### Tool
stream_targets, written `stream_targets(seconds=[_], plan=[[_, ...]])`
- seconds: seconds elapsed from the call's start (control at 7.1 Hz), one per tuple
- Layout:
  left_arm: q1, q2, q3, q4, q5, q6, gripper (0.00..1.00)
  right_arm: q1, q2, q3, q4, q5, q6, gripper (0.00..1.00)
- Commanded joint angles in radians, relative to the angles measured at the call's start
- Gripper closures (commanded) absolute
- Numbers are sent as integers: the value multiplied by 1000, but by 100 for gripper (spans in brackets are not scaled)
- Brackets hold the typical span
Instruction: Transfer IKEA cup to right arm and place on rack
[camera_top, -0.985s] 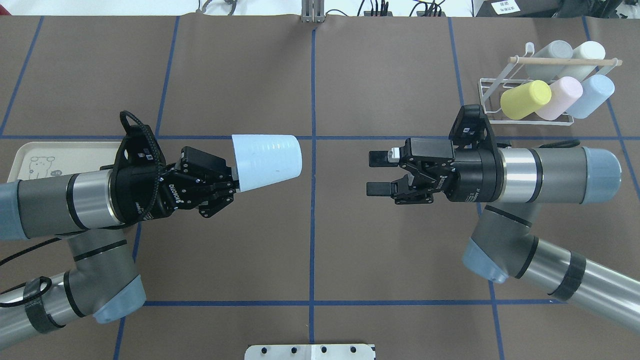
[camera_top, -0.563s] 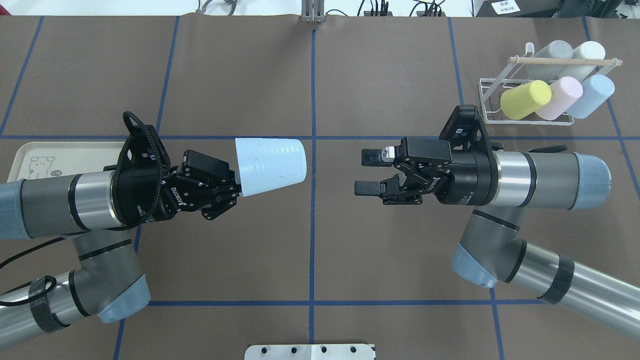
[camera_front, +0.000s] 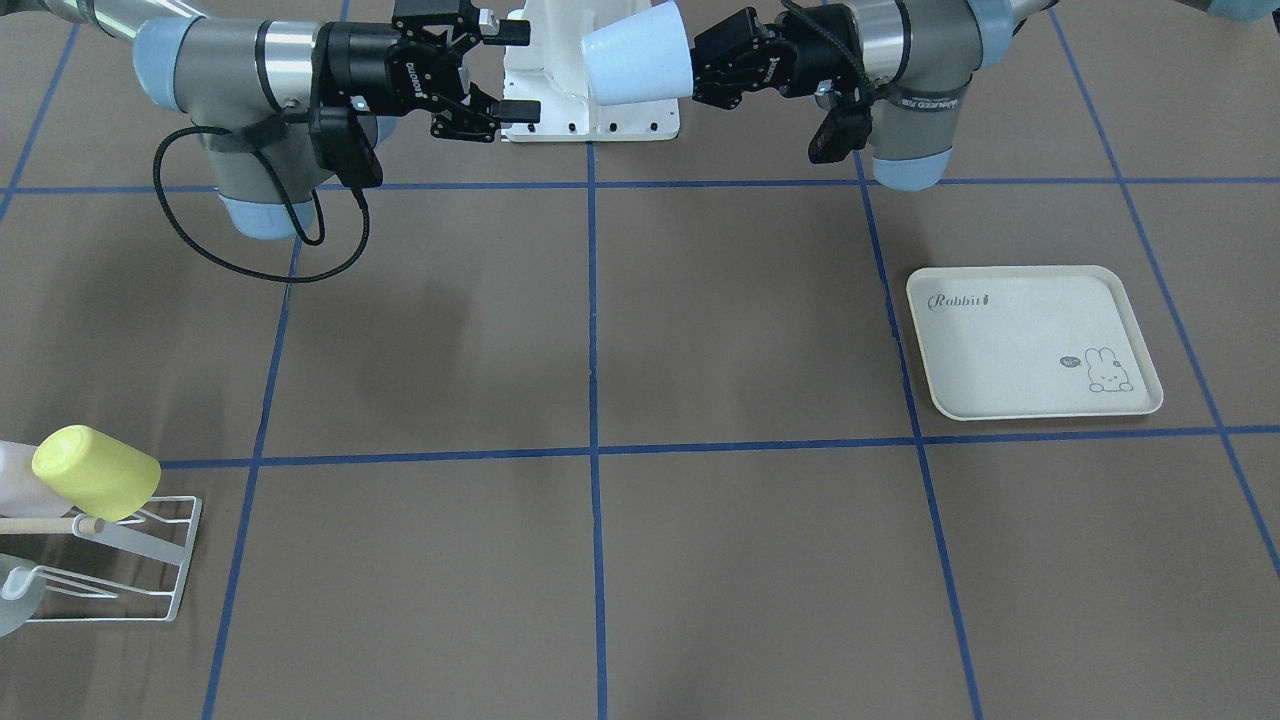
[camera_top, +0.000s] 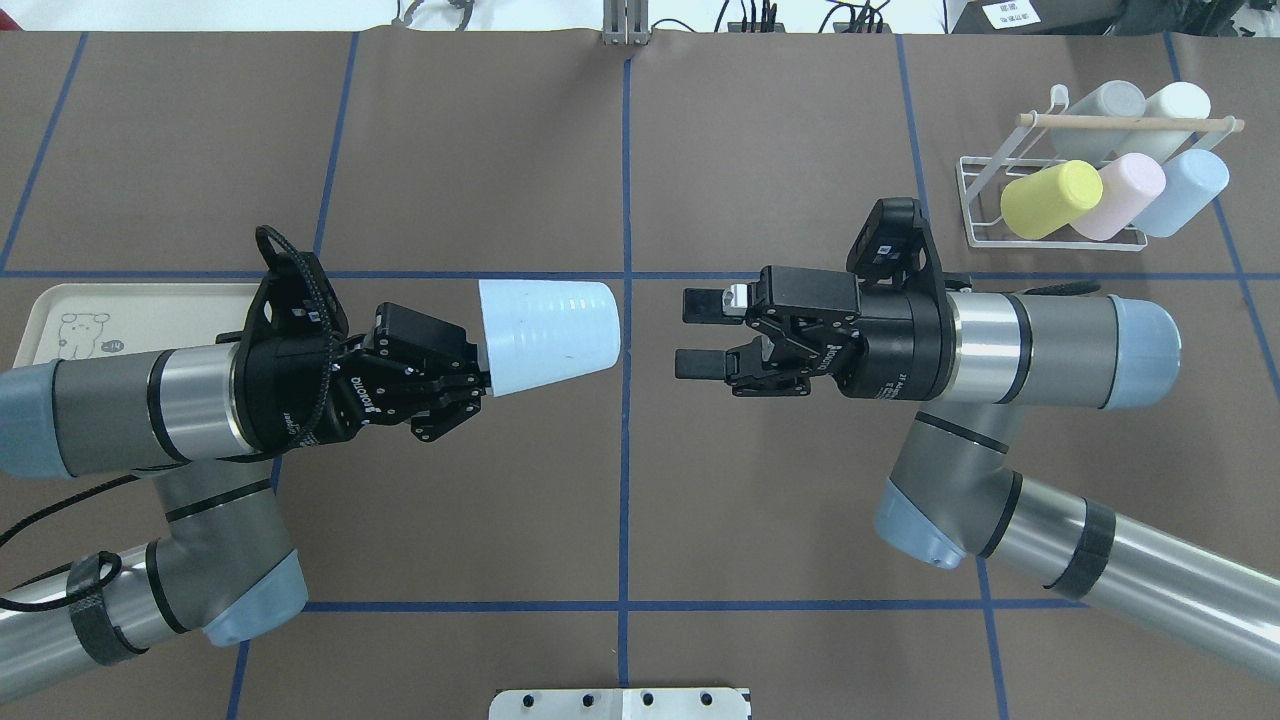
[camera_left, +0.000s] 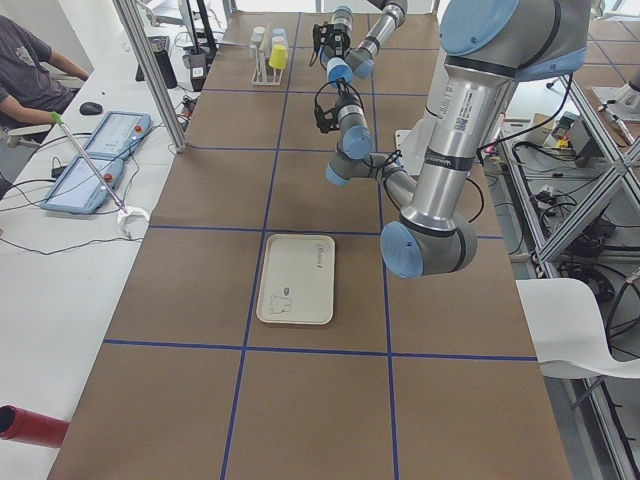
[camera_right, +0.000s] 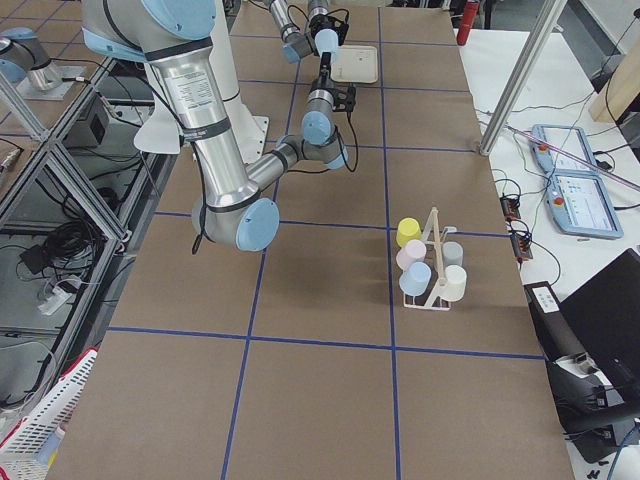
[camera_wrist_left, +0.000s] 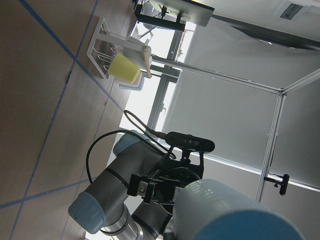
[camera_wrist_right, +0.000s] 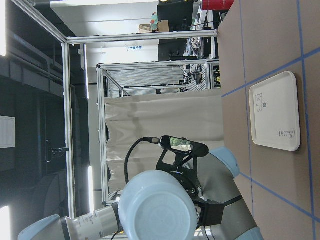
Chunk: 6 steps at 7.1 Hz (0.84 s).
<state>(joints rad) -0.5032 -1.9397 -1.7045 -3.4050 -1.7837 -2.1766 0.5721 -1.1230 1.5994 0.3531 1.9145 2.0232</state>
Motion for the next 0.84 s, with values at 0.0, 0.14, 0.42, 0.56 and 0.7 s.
stream_targets(seconds=[0.0,0.14,0.42,0.56,0.7], plan=[[24,-21,12,1,1,0,100,-6,12,-6,1,-2,0,1],[26,-34,26,1,3,0,100,-8,18,-6,1,-3,0,1],[31,-36,26,3,6,0,100,-11,19,-7,0,-3,0,1],[34,-36,26,3,7,0,100,-11,19,-9,-2,-3,0,1],[43,-38,26,3,9,1,100,-14,19,-9,0,-3,0,1]])
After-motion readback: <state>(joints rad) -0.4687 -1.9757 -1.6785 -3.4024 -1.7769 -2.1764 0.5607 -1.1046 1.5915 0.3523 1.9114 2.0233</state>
